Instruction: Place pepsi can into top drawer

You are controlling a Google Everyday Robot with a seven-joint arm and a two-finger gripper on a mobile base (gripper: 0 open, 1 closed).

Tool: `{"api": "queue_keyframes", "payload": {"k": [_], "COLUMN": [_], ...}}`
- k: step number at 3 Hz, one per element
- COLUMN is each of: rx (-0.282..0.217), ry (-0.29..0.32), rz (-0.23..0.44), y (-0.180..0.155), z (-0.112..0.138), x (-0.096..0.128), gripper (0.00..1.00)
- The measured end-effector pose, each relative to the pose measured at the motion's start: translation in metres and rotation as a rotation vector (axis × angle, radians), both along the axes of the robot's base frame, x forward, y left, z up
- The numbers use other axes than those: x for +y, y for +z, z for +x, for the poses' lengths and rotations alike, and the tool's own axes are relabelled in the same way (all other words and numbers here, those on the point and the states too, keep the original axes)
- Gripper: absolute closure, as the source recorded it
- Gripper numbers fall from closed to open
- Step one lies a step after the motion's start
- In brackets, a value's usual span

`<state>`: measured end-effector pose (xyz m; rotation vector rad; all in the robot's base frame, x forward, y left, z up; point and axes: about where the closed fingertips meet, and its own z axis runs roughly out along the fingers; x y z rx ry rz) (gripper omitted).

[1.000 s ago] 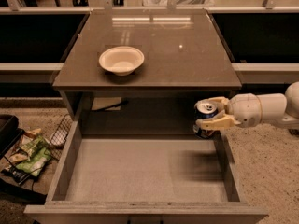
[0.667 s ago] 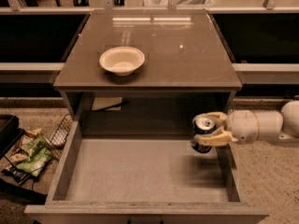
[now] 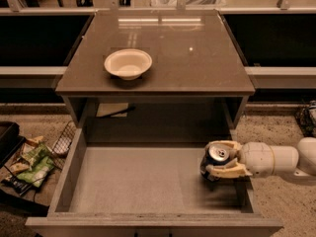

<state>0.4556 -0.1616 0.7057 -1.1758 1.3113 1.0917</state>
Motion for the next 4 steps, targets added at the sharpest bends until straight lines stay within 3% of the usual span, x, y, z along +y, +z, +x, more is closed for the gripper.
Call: {"api": "queue_keyframes", "payload": {"k": [1,2,4], "rx": [-0.041,-0.042,-0.042], "ry": [0.048,0.054,0.062], "rz": [0.011,0.012,0.014], "y": [-0.0080,-0.0075,-0.0071], "z": [-0.0166,-0.0163,-0.0163], "x": [0.0075,0.0103,0.0141], "gripper": [0.81,0.50,0.04]}}
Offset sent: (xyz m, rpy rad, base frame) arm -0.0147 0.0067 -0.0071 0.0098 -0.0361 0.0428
